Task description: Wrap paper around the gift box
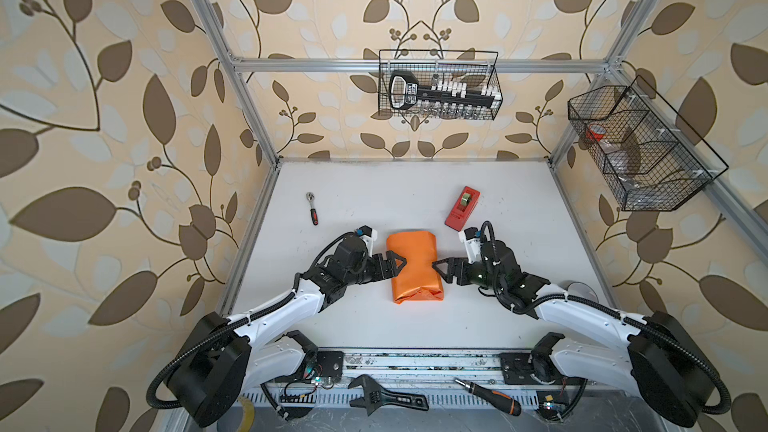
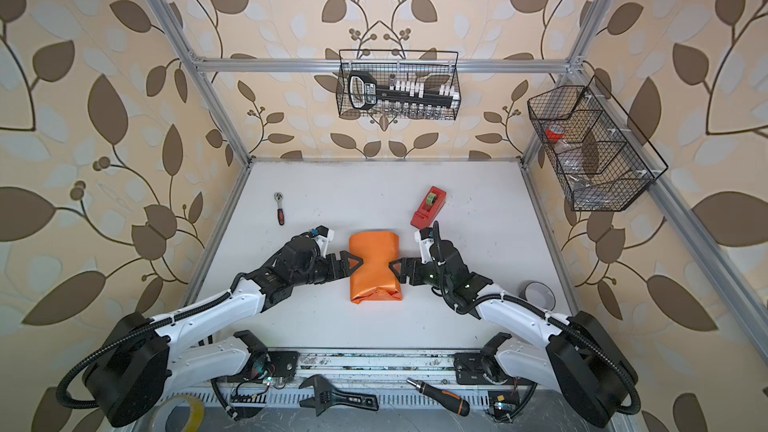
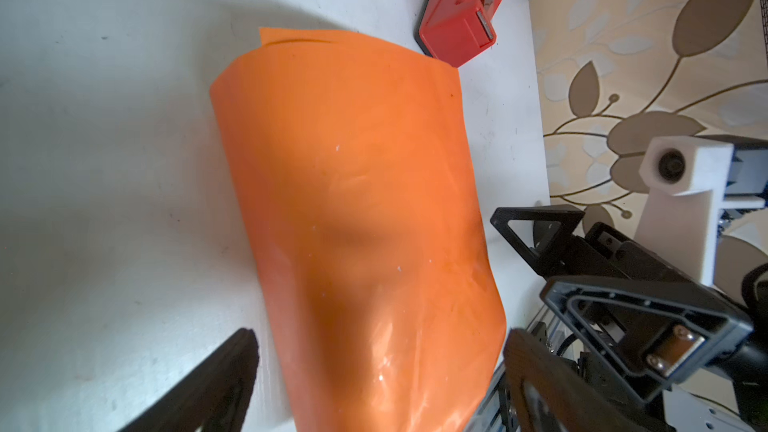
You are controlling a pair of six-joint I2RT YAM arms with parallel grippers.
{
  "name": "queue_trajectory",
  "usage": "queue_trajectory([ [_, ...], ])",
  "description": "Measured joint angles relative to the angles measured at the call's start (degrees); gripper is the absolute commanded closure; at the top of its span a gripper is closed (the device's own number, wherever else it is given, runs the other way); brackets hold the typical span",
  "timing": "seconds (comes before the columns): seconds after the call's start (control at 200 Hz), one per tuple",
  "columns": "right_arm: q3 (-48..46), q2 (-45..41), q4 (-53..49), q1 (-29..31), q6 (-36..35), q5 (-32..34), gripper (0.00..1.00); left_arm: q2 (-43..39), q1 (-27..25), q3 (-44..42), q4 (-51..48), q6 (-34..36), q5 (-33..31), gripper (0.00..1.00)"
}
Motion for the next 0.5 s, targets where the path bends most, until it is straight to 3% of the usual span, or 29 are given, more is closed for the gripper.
queue_trajectory([
  [0.25, 0.0, 1.3, -2.4, 4.3, -0.6, 0.8, 0.03, -1.8, -8.3, -3.4, -1.4, 0.1, -2.3, 0.01],
  [0.5, -0.3, 2.6, -2.7, 4.6, -1.0, 0.9, 0.04, 1.8, -9.1, -4.3, -1.3, 0.1, -2.5, 0.01],
])
